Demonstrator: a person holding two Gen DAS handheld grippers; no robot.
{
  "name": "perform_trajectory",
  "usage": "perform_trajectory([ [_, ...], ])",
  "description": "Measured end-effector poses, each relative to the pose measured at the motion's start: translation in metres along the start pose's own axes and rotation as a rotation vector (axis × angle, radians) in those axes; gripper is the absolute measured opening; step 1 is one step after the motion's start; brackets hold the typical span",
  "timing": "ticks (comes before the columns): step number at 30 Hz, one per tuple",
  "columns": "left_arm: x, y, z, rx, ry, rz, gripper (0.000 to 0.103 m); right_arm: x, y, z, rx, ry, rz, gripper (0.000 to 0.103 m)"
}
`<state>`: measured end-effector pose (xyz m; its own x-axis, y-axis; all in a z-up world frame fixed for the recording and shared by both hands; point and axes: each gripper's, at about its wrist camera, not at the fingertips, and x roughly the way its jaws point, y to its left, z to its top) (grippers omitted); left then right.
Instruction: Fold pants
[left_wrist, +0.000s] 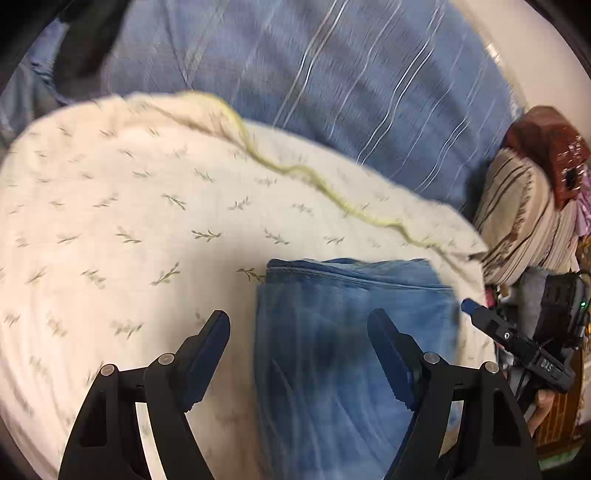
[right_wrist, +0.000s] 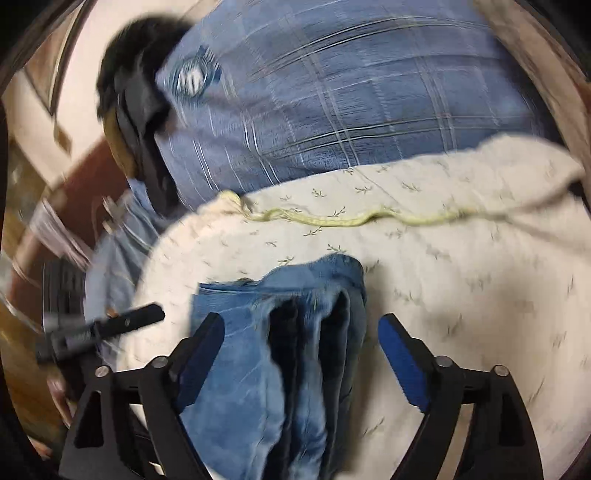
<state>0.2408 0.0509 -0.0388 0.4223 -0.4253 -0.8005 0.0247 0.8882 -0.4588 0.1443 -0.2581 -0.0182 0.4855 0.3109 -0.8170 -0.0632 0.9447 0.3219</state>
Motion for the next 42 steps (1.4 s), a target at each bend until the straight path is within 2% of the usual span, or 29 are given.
perform_trajectory([
  [2,0.021,0.006,0.007,-0.03,0.04,-0.048,0.076,0.021,-0.003,0.001,-0.001,0.061,-0.006,0.087],
  [5,0.049,0.024,0.013,-0.133,0.054,-0.148,0.075,0.045,-0.027,-0.01,0.109,0.142,0.055,0.086],
  [7,0.058,0.032,0.013,-0.178,0.05,-0.207,0.065,0.058,-0.047,-0.015,0.208,0.176,0.126,0.08],
  [8,0.058,0.034,0.011,-0.176,0.043,-0.202,0.061,0.06,-0.05,-0.017,0.232,0.17,0.164,0.073],
  [9,0.057,0.035,0.01,-0.168,0.033,-0.199,0.051,0.06,-0.047,-0.016,0.225,0.175,0.2,0.051],
  [10,0.056,0.036,0.011,-0.161,0.021,-0.195,0.046,0.057,-0.043,-0.016,0.21,0.164,0.193,0.049],
  [11,0.05,0.035,0.011,-0.16,0.002,-0.197,0.03,0.051,-0.034,-0.015,0.173,0.141,0.184,0.042],
  [12,0.042,0.035,0.007,-0.168,-0.008,-0.227,0.019,0.047,-0.028,-0.014,0.152,0.127,0.187,0.038],
  [13,0.033,0.037,0.006,-0.183,-0.014,-0.265,0.019,0.04,-0.023,-0.013,0.138,0.109,0.197,0.037],
  [15,0.013,0.039,0.013,-0.212,-0.033,-0.325,0.019,0.026,-0.016,-0.004,0.114,0.064,0.23,0.037],
  [18,-0.001,0.037,0.032,-0.168,-0.035,-0.3,0.019,0.021,-0.012,0.02,0.078,0.035,0.245,0.037],
  [20,0.002,0.034,0.042,-0.116,-0.06,-0.242,0.02,0.032,-0.012,0.028,0.072,0.022,0.233,0.037],
  [22,0.019,0.031,0.045,-0.055,-0.071,-0.161,0.025,0.054,-0.021,0.027,0.088,0.019,0.2,0.039],
  [23,0.033,0.034,0.042,-0.059,-0.046,-0.081,0.031,0.066,-0.026,0.024,0.097,0.029,0.156,0.044],
  [24,0.039,0.035,0.04,-0.079,-0.024,-0.031,0.034,0.073,-0.029,0.024,0.098,0.049,0.102,0.053],
  [25,0.045,0.036,0.036,-0.093,-0.006,0.003,0.035,0.077,-0.03,0.024,0.1,0.068,0.058,0.059],
  [26,0.044,0.035,0.035,-0.088,-0.004,-0.001,0.037,0.075,-0.03,0.024,0.104,0.069,0.071,0.064],
  [27,0.04,0.033,0.035,-0.075,-0.003,-0.002,0.041,0.067,-0.028,0.025,0.106,0.069,0.099,0.064],
  [29,0.028,0.031,0.034,-0.068,-0.014,-0.015,0.047,0.044,-0.021,0.027,0.096,0.03,0.098,0.067],
  [31,0.009,0.032,0.032,-0.095,-0.046,-0.05,0.052,0.024,-0.021,0.021,0.089,-0.006,0.115,0.076],
  [33,-0.006,0.032,0.023,-0.105,-0.074,-0.069,0.061,0.005,-0.018,0.009,0.084,-0.029,0.12,0.078],
  [35,-0.019,0.032,0.003,-0.082,-0.071,-0.062,0.063,-0.006,-0.018,-0.007,0.084,-0.036,0.144,0.078],
  [37,-0.027,0.031,-0.015,-0.084,-0.056,-0.08,0.063,-0.007,-0.018,-0.029,0.104,-0.003,0.175,0.078],
  [40,-0.021,0.033,-0.046,-0.108,0.008,-0.126,0.063,0.004,-0.019,-0.055,0.147,0.054,0.145,0.078],
  [42,-0.01,0.035,-0.057,-0.105,0.031,-0.108,0.061,0.023,-0.019,-0.064,0.175,0.115,0.141,0.075],
])
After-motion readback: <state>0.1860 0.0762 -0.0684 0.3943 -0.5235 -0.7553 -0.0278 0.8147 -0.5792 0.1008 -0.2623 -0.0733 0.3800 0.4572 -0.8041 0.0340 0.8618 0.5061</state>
